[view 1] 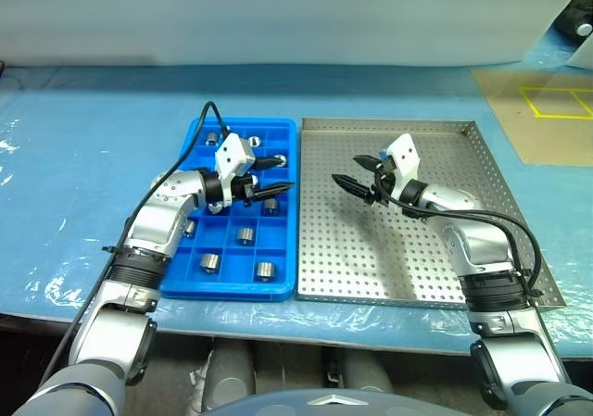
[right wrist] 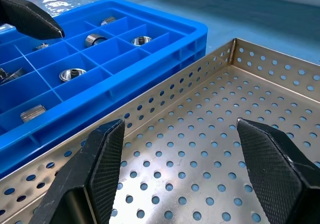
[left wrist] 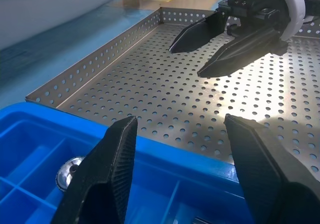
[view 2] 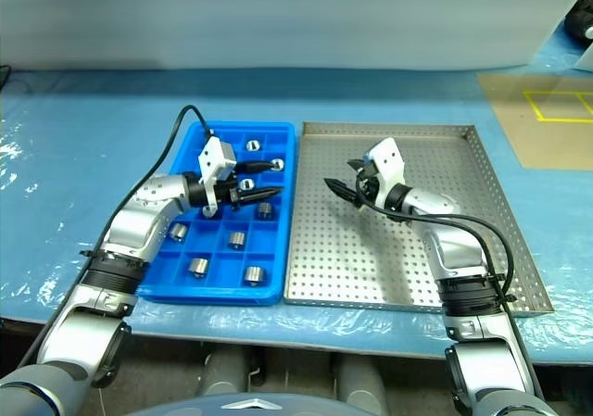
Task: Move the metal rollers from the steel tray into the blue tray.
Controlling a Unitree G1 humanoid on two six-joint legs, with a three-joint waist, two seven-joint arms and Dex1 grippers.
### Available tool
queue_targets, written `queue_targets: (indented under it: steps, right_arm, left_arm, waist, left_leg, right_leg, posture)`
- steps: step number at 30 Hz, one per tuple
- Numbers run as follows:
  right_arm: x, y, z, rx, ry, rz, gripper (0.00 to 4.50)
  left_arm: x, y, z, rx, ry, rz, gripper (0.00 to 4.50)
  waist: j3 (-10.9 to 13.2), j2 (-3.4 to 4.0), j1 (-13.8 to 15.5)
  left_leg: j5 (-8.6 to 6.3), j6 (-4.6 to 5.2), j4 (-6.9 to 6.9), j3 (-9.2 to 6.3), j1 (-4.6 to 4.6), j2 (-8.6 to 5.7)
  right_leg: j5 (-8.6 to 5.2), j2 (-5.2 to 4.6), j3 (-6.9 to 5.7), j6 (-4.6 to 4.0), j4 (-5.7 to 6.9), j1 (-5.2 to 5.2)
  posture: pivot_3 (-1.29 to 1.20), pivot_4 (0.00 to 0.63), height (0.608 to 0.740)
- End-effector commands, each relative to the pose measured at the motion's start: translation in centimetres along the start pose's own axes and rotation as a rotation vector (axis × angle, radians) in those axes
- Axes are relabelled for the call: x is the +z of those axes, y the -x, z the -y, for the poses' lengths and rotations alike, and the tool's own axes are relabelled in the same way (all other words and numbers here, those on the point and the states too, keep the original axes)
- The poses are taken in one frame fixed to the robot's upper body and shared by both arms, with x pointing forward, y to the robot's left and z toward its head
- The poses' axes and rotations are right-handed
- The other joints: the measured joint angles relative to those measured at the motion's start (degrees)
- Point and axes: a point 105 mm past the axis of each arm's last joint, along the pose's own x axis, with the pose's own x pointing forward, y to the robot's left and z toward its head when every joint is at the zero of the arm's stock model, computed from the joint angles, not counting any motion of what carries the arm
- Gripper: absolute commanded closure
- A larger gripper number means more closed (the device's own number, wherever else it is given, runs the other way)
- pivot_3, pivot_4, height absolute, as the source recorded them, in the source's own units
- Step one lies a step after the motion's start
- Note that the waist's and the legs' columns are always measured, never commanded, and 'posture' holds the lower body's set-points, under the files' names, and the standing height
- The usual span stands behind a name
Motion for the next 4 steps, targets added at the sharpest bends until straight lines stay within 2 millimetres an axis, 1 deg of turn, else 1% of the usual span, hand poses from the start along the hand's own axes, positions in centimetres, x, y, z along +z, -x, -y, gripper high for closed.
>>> queue_targets:
  steps: [1, 4]
  right_arm:
    - [1.11, 0.08, 0.21, -0.005, 0.037, 0.034, 0.85]
    - [1.59, 0.14, 0.4, -0.011, 0.043, 0.044, 0.85]
  left_arm:
    - [1.65, 0.11, -0.42, 0.01, -0.039, 0.047, 1.56]
    - [1.67, 0.08, -0.48, 0.014, -0.038, 0.051, 1.56]
  waist:
    - [0.0, 0.0, 0.0]
    - [0.0, 0.0, 0.0]
  left_leg:
    - [0.0, 0.0, 0.0, 0.0, 0.0, 0.0]
    - [0.0, 0.0, 0.0, 0.0, 0.01, 0.0]
  right_leg:
    - [0.0, 0.0, 0.0, 0.0, 0.0, 0.0]
    - [0.0, 0.0, 0.0, 0.0, 0.0, 0.0]
  posture:
    - [-0.1, 0.15, 0.74]
    - [-0.1, 0.15, 0.74]
